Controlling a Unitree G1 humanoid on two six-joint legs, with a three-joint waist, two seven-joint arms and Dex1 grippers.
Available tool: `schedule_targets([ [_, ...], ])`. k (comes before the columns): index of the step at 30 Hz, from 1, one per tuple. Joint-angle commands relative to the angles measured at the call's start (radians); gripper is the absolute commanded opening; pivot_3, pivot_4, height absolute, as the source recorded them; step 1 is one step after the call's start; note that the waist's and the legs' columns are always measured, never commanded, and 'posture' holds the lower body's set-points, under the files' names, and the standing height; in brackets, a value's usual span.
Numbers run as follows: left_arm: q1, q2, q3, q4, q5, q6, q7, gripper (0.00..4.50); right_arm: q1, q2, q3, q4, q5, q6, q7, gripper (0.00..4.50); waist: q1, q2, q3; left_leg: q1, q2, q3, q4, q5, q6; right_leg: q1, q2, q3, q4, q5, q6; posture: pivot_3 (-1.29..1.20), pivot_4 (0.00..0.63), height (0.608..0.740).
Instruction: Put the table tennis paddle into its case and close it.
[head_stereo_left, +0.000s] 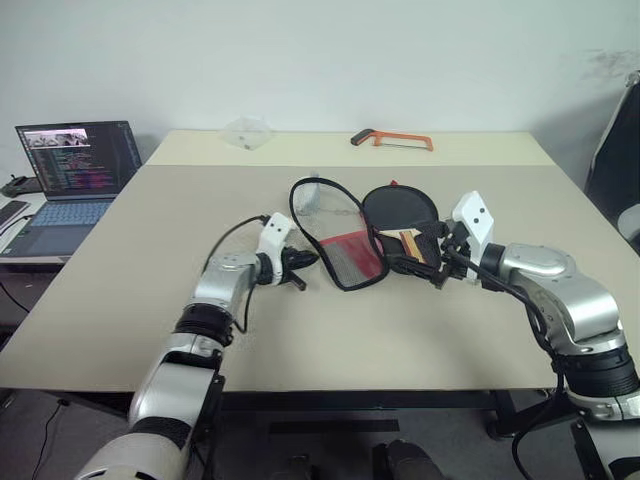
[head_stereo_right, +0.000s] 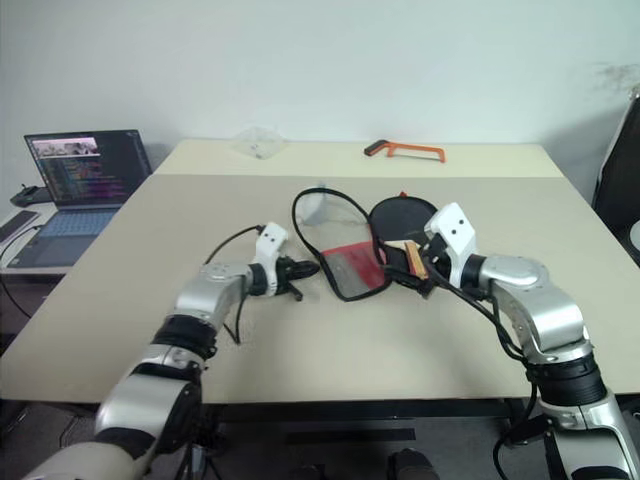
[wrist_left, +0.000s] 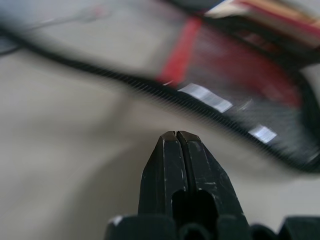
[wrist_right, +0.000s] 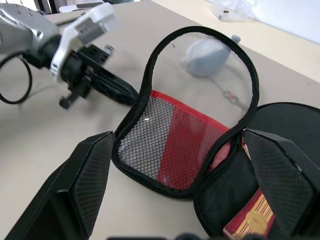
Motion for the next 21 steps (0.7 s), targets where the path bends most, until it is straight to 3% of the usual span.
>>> schedule_targets([
  [1,-0.009,-0.073,0.009,-0.090,-0.020,-0.032,0.040,0.05,-0.009,-0.014,-0.049,-0.032,0.006,-0.022,-0.011,4.50,0.000,0.000,0.000,0.000,0.000,0.000,0.000,0.000,0.000,0.000,0.000,0.000,0.000,0.000,0.000,0.00,0.150,0.740],
  [6,-0.073,-0.245,0.041,-0.072,-0.033,-0.142,0.156,0.05,-0.061,-0.023,-0.204,-0.048,0.119,0.017,-0.021,4.50,0.005,-0.001,0.000,0.000,0.000,0.001,0.000,0.000,0.000,0.000,0.000,0.001,0.000,0.000,0.001,0.00,0.150,0.740],
  [12,-0.212,-0.459,0.039,0.142,0.022,-0.289,0.319,0.05,-0.134,-0.075,-0.356,-0.039,0.223,0.075,-0.064,4.50,0.024,-0.001,0.001,0.001,-0.001,0.000,0.000,0.000,0.000,0.004,0.002,-0.001,-0.004,0.001,0.002,0.00,0.150,0.740],
  [17,-0.267,-0.460,0.019,0.268,0.069,-0.342,0.377,0.05,-0.130,-0.088,-0.370,-0.061,0.245,0.112,-0.104,4.50,0.008,-0.001,0.001,0.001,0.002,0.005,-0.002,-0.001,0.001,0.005,0.003,0.001,-0.010,0.002,0.003,0.00,0.150,0.740],
  [21,-0.247,-0.342,0.065,0.187,0.025,-0.286,0.293,0.05,-0.121,-0.045,-0.386,-0.032,0.281,0.226,-0.212,4.50,0.010,-0.001,0.001,0.001,0.002,0.003,-0.001,0.000,0.001,0.004,0.003,0.001,-0.010,0.002,0.003,0.00,0.150,0.740],
])
